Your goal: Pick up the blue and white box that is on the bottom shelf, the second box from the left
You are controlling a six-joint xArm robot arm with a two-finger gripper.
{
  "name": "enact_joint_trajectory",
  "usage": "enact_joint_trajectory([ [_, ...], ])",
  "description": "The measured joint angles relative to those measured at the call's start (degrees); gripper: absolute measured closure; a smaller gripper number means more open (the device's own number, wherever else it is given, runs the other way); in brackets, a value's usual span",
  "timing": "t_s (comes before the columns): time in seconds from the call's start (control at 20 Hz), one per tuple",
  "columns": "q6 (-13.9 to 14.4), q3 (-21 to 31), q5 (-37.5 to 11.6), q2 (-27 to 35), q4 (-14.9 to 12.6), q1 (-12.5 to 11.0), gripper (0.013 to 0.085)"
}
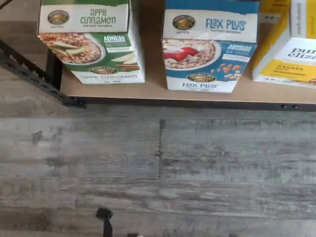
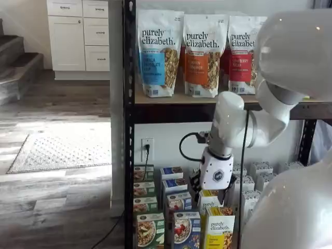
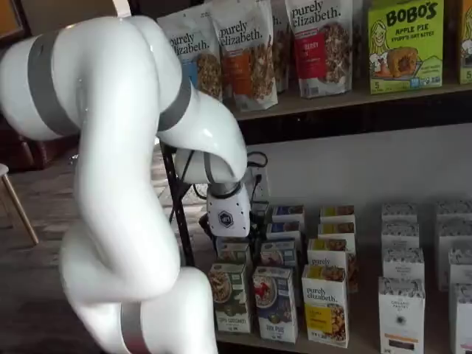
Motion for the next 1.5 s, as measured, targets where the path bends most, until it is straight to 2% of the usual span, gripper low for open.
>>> enact_joint_trajectory([
  [0.15,1.45,-1.85,-2.82,5.38,-0.16,1.52,0.0130],
  [0.3,1.04,-3.53,-4.87,9.61,1.20,2.37,0.0130],
  [0.45,1.04,-4.97,-5.92,12.70,1.27,2.50,0.0130],
  [0.5,1.45,-5.48,-6.10,13.70,0.75,2.45,0.0130],
  [0.75,7.01,-8.60,-7.46,19.61,-6.07,1.96,0.0130],
  [0.9,5.20,-9.91,-10.36,23.40,-4.52,1.61,0.0130],
  [1.0,4.84,-10.66,-11.87,25.33,-4.46,1.31,0.0130],
  [1.25,4.72,-12.68,-15.08,29.76,-5.42,0.35,0.0130],
  [1.5,5.85,-15.58,-16.95,34.26,-7.53,-0.50,0.0130],
])
